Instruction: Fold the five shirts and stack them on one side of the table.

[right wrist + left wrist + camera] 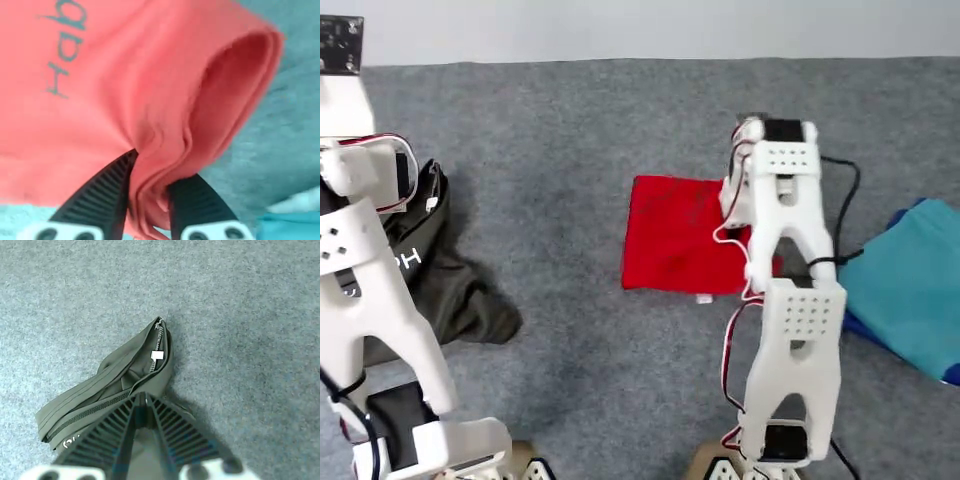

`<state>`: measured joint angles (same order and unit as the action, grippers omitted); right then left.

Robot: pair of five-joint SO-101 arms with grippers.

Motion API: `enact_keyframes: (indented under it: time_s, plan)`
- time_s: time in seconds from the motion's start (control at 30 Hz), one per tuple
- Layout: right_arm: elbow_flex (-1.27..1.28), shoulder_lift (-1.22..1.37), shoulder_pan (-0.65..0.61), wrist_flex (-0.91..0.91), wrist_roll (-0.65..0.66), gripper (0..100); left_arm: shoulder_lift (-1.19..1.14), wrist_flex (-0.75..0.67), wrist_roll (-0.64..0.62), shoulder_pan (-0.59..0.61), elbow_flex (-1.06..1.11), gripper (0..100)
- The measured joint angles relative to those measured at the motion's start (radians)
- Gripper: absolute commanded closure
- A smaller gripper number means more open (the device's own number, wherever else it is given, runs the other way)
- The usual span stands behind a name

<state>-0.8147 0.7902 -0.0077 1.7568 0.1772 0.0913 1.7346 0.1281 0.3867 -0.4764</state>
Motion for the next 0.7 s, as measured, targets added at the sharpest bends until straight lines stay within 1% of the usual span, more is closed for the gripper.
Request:
enact_keyframes:
  time_s: [0.1, 0.27, 0.43, 0.53, 0.7]
  plan:
    - [0.0, -0.032, 0.031, 0.0, 0.141, 98.8, 0.0, 0.0, 0.0, 0.0, 0.0, 99]
    - [0.0, -0.031, 0.032, -0.018, 0.397, 98.8, 0.0, 0.0, 0.0, 0.0, 0.0, 99]
    - [0.0, -0.012, 0.032, -0.14, 0.654, 98.8, 0.0, 0.0, 0.0, 0.0, 0.0, 99]
    - [0.0, -0.012, 0.035, -0.235, 0.756, 98.8, 0.0, 0.0, 0.0, 0.0, 0.0, 99]
    - [0.0, -0.012, 0.037, -0.382, 0.841, 98.8, 0.0, 0.0, 0.0, 0.0, 0.0, 99]
